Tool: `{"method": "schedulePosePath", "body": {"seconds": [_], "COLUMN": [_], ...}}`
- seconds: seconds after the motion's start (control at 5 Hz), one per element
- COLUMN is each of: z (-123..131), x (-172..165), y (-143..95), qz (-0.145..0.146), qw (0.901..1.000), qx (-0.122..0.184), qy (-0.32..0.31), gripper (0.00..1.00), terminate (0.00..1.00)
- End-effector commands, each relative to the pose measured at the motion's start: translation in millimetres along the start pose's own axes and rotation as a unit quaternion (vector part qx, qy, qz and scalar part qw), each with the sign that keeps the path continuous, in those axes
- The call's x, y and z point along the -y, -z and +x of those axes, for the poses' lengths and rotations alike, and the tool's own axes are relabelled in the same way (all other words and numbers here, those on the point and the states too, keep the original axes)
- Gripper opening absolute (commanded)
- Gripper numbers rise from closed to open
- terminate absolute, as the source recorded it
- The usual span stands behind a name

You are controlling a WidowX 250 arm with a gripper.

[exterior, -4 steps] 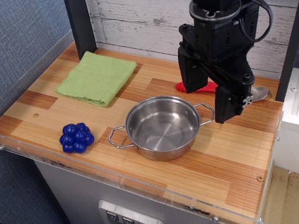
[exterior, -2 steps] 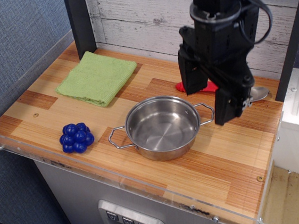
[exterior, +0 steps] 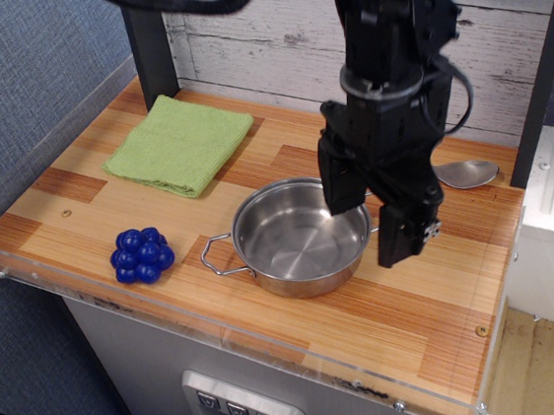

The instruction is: Place the pot on top of the green cloth

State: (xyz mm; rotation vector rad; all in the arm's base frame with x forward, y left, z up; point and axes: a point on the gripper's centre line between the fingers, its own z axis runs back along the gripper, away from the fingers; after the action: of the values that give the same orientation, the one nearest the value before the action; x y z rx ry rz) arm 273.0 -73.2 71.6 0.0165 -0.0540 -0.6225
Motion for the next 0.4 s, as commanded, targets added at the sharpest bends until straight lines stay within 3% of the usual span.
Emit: {"method": "schedulePosePath", "body": {"seconds": [0.0, 0.2], "z": [-3, -6], "x": [-2, -4], "y": [19, 35], "qz": [0.007, 0.003], "qw": [0.9999, 0.9999], "qx": [0.004, -0.012], "qy": [0.014, 0.009], "gripper": [1.0, 1.0], "terminate": [0.0, 0.0]}}
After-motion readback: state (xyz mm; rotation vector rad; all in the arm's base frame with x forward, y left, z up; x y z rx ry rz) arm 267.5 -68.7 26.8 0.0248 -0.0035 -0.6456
